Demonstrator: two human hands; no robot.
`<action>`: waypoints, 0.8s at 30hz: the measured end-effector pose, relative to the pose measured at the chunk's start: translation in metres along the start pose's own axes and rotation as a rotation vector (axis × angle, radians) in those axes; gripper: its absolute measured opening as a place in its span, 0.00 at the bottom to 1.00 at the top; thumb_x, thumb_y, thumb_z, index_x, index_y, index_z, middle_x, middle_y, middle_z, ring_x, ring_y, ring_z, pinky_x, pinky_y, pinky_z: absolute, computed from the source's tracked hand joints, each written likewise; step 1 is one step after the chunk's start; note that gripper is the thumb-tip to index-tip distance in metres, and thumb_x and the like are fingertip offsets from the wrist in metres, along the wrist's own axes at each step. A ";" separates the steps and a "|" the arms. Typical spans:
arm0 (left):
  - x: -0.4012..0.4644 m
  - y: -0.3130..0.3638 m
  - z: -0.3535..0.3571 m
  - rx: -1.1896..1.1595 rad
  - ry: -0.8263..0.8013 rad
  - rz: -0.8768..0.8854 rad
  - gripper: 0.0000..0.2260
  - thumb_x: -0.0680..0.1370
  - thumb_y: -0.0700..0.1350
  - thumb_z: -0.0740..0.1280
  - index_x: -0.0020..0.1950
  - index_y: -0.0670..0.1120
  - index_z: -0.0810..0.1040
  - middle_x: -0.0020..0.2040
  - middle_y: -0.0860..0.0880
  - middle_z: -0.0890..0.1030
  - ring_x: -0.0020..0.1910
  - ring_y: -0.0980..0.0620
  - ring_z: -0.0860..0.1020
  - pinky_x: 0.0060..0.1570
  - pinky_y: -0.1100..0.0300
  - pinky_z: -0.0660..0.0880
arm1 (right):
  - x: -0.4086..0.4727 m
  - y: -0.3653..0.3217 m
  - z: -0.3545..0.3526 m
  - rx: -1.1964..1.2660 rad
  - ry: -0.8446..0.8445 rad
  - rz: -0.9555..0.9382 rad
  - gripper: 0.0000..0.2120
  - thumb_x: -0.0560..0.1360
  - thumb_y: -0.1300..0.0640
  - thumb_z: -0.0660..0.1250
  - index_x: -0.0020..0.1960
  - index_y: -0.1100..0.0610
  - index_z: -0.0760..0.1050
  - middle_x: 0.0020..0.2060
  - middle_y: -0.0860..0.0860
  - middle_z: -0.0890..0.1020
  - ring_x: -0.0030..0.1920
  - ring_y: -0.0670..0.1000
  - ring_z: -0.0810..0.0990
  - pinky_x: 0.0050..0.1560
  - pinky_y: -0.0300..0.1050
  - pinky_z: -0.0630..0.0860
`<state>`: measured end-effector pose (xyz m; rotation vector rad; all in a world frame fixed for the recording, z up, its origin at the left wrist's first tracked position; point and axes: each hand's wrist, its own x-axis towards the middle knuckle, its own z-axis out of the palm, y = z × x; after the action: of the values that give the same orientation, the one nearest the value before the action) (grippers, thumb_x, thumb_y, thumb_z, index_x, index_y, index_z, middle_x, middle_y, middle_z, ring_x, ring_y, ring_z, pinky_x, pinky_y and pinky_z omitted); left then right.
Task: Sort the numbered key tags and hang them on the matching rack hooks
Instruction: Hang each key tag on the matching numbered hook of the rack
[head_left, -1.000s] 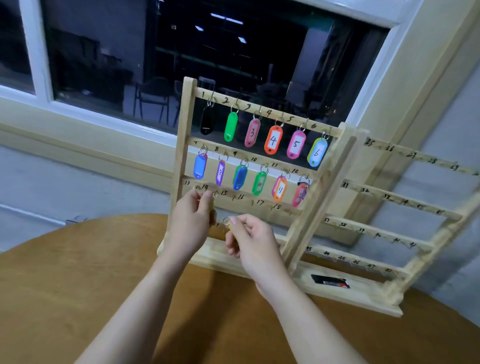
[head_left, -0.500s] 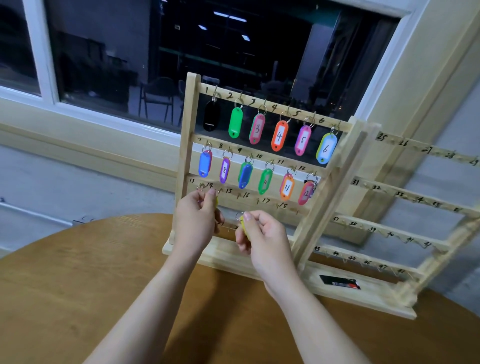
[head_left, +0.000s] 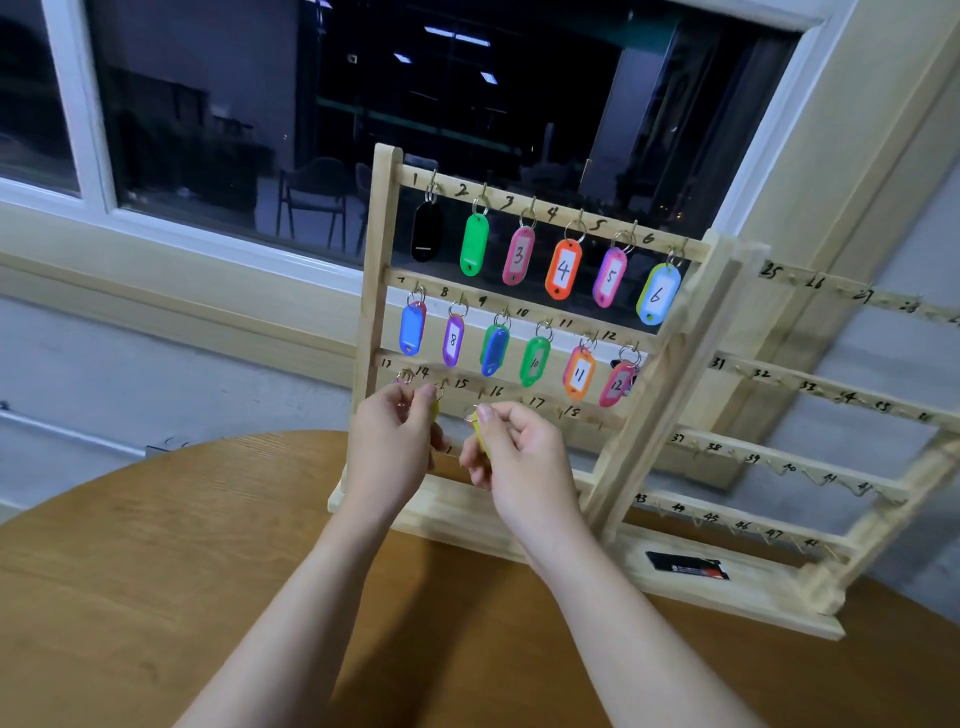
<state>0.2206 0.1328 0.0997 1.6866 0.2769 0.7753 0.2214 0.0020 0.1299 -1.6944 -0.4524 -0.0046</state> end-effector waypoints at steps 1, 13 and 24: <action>0.001 0.001 -0.006 0.006 -0.045 0.022 0.17 0.83 0.48 0.64 0.39 0.38 0.73 0.29 0.45 0.81 0.23 0.52 0.74 0.28 0.59 0.71 | 0.003 -0.002 0.004 0.002 0.003 0.004 0.11 0.85 0.57 0.61 0.45 0.58 0.76 0.28 0.50 0.80 0.27 0.48 0.72 0.32 0.40 0.70; 0.019 -0.004 -0.059 0.020 -0.393 -0.015 0.11 0.82 0.44 0.67 0.45 0.38 0.79 0.36 0.45 0.84 0.30 0.53 0.76 0.29 0.64 0.69 | 0.020 -0.010 0.041 0.078 0.123 0.049 0.14 0.85 0.57 0.60 0.46 0.63 0.76 0.31 0.58 0.83 0.22 0.52 0.77 0.21 0.34 0.66; 0.020 -0.003 -0.067 0.028 -0.424 0.020 0.08 0.82 0.40 0.66 0.46 0.38 0.81 0.36 0.47 0.85 0.31 0.57 0.76 0.33 0.70 0.70 | 0.019 -0.004 0.050 -0.129 0.223 0.025 0.18 0.85 0.53 0.59 0.41 0.60 0.77 0.28 0.52 0.84 0.22 0.54 0.79 0.29 0.45 0.74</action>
<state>0.1946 0.1966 0.1091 1.8345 -0.0251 0.4130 0.2250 0.0555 0.1293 -1.8013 -0.2682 -0.2060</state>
